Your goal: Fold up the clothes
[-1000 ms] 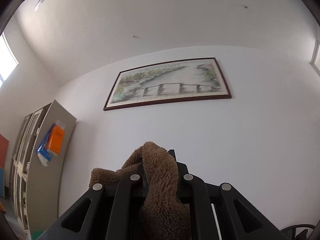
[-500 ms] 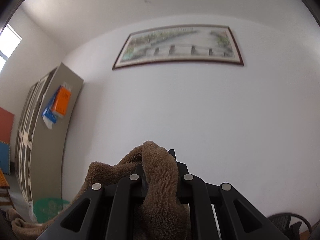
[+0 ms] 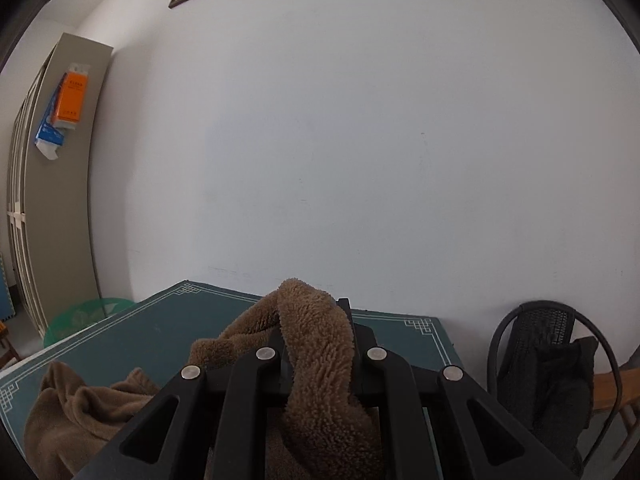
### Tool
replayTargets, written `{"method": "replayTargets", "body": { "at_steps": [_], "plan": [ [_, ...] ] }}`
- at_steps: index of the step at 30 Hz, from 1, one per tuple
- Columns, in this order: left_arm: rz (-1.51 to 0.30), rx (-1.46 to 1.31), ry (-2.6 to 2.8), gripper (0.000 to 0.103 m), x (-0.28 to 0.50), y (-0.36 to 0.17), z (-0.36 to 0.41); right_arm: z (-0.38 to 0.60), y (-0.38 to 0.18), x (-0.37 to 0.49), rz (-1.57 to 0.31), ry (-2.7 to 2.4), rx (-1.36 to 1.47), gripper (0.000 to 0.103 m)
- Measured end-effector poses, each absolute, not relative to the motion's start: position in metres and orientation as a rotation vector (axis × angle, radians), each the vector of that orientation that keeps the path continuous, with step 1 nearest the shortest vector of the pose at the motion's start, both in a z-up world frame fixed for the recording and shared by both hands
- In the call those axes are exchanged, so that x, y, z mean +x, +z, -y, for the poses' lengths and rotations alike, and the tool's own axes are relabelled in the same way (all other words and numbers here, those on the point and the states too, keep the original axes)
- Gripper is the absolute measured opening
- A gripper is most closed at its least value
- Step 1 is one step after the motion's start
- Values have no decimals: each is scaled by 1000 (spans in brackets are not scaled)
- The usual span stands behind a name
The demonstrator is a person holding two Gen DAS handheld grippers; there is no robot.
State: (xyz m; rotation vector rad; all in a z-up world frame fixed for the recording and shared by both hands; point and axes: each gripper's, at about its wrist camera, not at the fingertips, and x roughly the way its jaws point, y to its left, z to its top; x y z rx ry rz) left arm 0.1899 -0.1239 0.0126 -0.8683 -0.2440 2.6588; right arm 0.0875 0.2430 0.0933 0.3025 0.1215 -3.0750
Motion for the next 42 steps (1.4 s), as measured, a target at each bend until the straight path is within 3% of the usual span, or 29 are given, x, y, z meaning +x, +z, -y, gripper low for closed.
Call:
{"method": "replayTargets", "body": {
  "at_steps": [5,8,10,12,14,19,26,31,34,38,42],
  "plan": [
    [143,-868,2657,79,135,14,116,-254,84,82,-173,-3055,341,13],
    [129,-935,2630,79,102,-3,110,-262,71,60,-186,-2985,520,19],
    [148,-997,2599,79,85,-20,107,-269,59,45,-123,-2901,672,28],
    [168,-1053,2568,79,73,-38,104,-279,50,41,-47,-2849,770,56],
    [184,-1081,2536,79,69,-50,102,-289,49,50,-2,-2831,788,65],
    [208,-1058,2497,79,74,-58,107,-292,65,84,129,-2724,746,65],
    [285,-994,2484,79,78,-49,119,-199,72,92,122,-2399,787,65],
    [325,-975,2490,79,87,-49,126,-159,106,104,-159,-2621,557,66],
    [318,-980,2494,79,93,-51,127,-136,94,87,-124,-2382,728,66],
    [312,-968,2504,79,97,-49,132,-119,55,67,-229,-2325,902,65],
    [313,-961,2505,79,99,-44,141,-127,35,24,-135,-2298,1032,65]
  ]
}}
